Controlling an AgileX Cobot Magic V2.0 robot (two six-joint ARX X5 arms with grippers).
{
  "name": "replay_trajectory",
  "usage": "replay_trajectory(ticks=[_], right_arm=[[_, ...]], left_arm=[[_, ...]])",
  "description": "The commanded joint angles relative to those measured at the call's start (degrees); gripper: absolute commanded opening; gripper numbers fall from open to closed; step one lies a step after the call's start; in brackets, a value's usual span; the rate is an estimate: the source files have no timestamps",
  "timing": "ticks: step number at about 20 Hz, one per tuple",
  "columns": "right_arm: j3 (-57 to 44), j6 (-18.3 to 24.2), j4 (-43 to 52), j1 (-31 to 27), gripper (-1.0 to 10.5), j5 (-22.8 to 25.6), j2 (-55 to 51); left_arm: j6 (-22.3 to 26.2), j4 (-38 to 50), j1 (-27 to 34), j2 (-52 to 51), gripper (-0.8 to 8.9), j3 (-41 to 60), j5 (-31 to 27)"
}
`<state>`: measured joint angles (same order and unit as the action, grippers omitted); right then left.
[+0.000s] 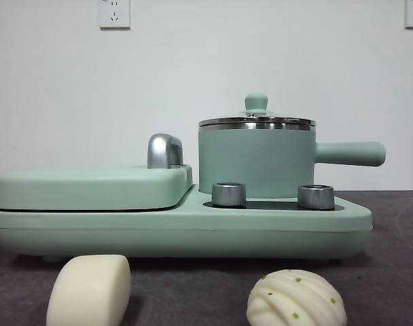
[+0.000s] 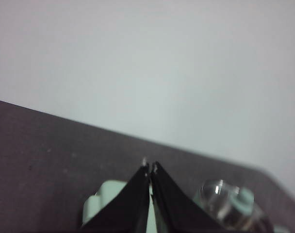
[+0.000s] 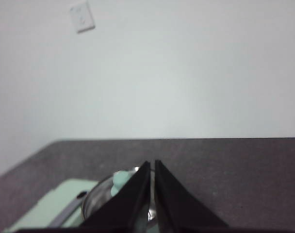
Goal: Put the buns in a small steamer
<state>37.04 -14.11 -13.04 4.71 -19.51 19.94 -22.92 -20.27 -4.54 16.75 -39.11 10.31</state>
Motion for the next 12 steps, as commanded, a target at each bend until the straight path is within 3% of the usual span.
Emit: replay_trajectory(ticks=[1,12], right_arm=[[2.62,6.88,-1.51,0.04,0.1,-0.79,2.4],[12.11,23.28,-15.1,0.17,0.1,-3.04,11.41]], left_arm=[[9.42,-3.3,-0.09,4.11,0.1,-4.59,2.05],[22.08,-16.44,-0.52,19.78,0.1,-17.07,9.29]])
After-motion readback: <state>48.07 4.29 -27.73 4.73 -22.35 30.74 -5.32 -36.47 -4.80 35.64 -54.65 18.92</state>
